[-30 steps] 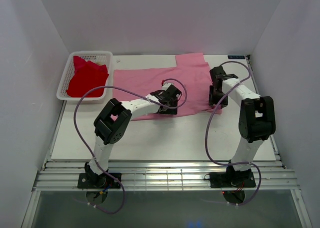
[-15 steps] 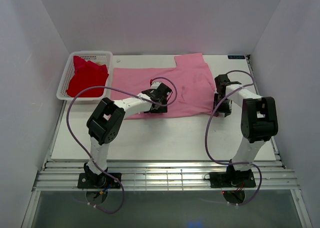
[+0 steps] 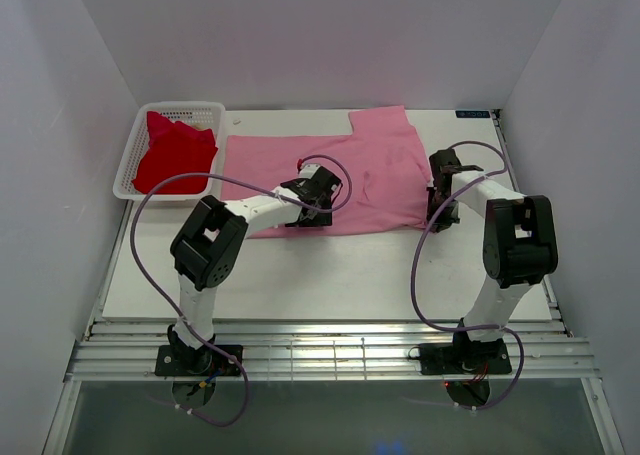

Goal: Fold and stack the t-shirts
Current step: Fold the flattened tshirt in 1/3 of the way

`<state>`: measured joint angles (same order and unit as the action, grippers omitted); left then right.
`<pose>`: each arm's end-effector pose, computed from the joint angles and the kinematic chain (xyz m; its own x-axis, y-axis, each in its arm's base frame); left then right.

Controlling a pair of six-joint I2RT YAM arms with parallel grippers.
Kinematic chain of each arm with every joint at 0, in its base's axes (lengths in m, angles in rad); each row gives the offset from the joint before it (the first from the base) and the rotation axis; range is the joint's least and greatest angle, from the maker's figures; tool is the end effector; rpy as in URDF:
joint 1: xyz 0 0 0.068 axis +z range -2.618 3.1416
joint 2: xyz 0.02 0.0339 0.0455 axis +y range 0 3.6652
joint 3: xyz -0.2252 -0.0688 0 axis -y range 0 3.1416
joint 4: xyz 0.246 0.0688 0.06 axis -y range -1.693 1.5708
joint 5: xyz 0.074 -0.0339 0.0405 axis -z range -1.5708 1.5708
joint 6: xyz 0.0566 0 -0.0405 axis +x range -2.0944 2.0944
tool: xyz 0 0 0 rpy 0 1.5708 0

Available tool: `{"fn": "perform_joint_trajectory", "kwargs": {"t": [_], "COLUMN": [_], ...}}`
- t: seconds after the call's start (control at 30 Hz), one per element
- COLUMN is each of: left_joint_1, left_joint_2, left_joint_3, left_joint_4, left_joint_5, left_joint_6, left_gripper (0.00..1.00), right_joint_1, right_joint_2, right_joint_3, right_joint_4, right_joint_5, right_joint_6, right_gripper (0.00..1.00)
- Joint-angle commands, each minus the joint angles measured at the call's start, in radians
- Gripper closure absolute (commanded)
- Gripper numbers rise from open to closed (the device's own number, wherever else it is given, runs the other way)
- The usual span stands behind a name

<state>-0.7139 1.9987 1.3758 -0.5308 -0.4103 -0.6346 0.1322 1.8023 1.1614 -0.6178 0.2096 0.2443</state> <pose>0.3165 -0.2444 0.1085 -0.8401 0.0085 -0.5424 -0.0245 0.9983 0.0535 0.3430 0.0337 0.1106 -0.9312 0.1148 -0.3458 0.1645 0.9793 -0.1179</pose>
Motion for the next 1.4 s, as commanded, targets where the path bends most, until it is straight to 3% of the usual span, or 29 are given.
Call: {"fn": "perform_joint_trajectory", "kwargs": {"t": [0.0,0.3,0.53,0.77,0.93,1.17,1.37], "left_joint_1": [0.025,0.042,0.042,0.042,0.056,0.073,0.070], "left_joint_2": [-0.081,-0.097,-0.092,-0.101,-0.121,-0.207,-0.271], "left_joint_3": [-0.027,-0.060,-0.066,-0.084,-0.109,-0.170,-0.075], "left_joint_4": [-0.021,-0.020,-0.021,-0.026,-0.046,-0.006,0.048], "left_joint_5": [-0.024,-0.022,-0.016,-0.041,-0.081,-0.052,0.047], "left_joint_6": [-0.004,-0.007,-0.011,-0.005,0.003,0.032,0.055], "left_gripper": [0.20,0.19,0.20,0.20,0.20,0.19,0.18], "right_joint_1": [-0.006,-0.017,-0.017,-0.017,-0.017,-0.017,-0.016], "right_joint_2": [0.017,0.019,0.040,0.057,0.045,0.016,-0.084], "right_joint_3": [0.026,0.156,0.149,0.149,0.146,0.158,0.207], "right_joint_4": [-0.011,-0.072,-0.082,-0.151,-0.158,-0.145,-0.088], "right_joint_5": [0.097,0.425,0.502,0.542,0.596,0.509,0.070], "right_joint_6": [-0.033,-0.131,-0.188,-0.172,-0.160,-0.158,-0.131], "right_gripper": [0.92,0.92,0.91,0.78,0.76,0.76,0.79]}}
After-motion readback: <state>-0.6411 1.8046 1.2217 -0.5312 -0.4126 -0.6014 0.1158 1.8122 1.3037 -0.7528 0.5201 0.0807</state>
